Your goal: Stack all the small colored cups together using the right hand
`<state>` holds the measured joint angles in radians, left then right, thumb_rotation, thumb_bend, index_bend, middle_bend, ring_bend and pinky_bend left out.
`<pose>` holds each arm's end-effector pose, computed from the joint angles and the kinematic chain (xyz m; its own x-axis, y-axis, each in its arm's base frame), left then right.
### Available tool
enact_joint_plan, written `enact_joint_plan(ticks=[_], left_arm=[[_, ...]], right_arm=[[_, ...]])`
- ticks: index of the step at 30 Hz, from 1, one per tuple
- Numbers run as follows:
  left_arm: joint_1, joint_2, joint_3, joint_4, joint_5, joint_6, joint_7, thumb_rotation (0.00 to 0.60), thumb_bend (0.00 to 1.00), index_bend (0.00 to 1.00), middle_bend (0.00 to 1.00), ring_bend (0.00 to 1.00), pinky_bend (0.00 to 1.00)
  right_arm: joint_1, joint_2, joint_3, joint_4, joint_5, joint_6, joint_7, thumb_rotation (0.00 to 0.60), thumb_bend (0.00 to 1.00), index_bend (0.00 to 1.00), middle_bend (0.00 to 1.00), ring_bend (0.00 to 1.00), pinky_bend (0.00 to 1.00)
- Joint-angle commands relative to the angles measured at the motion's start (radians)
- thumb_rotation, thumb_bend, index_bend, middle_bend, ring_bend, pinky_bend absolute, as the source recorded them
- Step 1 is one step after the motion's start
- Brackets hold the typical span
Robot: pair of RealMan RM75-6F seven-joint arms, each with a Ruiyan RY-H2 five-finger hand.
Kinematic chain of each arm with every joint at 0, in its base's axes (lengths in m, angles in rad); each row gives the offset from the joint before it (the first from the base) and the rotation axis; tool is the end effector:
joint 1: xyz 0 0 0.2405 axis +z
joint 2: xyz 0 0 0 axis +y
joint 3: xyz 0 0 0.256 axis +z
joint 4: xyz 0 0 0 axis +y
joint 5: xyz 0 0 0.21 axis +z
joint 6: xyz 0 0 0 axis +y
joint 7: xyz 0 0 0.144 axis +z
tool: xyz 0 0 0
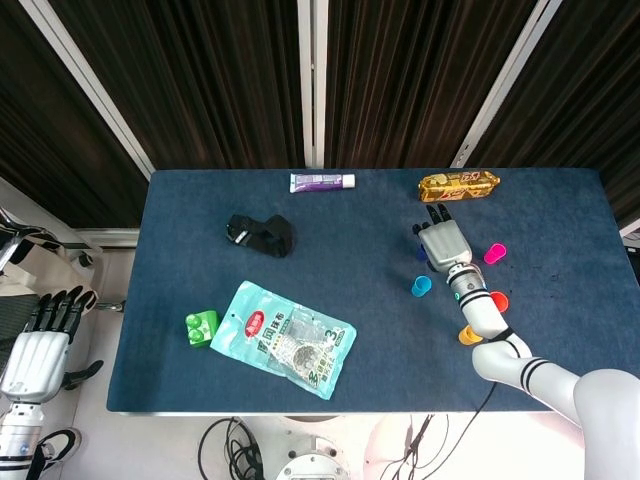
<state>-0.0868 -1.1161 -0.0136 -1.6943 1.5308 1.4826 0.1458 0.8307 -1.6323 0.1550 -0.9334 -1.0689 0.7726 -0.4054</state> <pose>-0.2931 0.1724 0.1460 0.4601 0.0396 0.8870 0.8875 -0.0501 -0.4582 -0.2256 -0.4272 0.0047 0.7499 -0.1880 0.6343 -0.6608 -0.2596 0.7043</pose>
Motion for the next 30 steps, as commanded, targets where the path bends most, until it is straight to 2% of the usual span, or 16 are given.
enact_joint_plan(ticks=[1,5,17,22,30], left_arm=[[0.000,0.001,0.000,-0.001,0.000,-0.001,-0.002,0.600,0.06,0.04,0.00,0.00,0.00],[-0.001,0.002,0.002,0.000,-0.002,-0.004,-0.004,0.600,0.06,0.04,0.00,0.00,0.00],[0.003,0.005,0.003,-0.003,0.001,0.003,-0.007,0.600,0.06,0.04,0.00,0.00,0.00],[0.006,0.007,0.005,-0.005,0.006,0.008,-0.005,0.600,0.06,0.04,0.00,0.00,0.00],[0.012,-0.004,0.010,0.002,0.024,0.022,-0.007,0.600,0.06,0.04,0.00,0.00,0.00]], right_arm=[[-0.002,-0.008,0.000,0.011,-0.009,0.003,0.006,0.600,0.17,0.37,0.39,0.05,0.00],[-0.005,-0.018,0.001,0.027,-0.019,0.010,0.014,0.600,0.18,0.46,0.43,0.07,0.00],[-0.022,-0.008,0.013,0.016,-0.057,0.060,0.034,0.600,0.23,0.55,0.49,0.14,0.00],[-0.055,0.105,0.033,-0.132,-0.095,0.159,0.043,0.600,0.23,0.55,0.49,0.14,0.00],[-0.163,0.408,0.027,-0.466,-0.128,0.266,0.047,0.600,0.23,0.56,0.50,0.14,0.00]])
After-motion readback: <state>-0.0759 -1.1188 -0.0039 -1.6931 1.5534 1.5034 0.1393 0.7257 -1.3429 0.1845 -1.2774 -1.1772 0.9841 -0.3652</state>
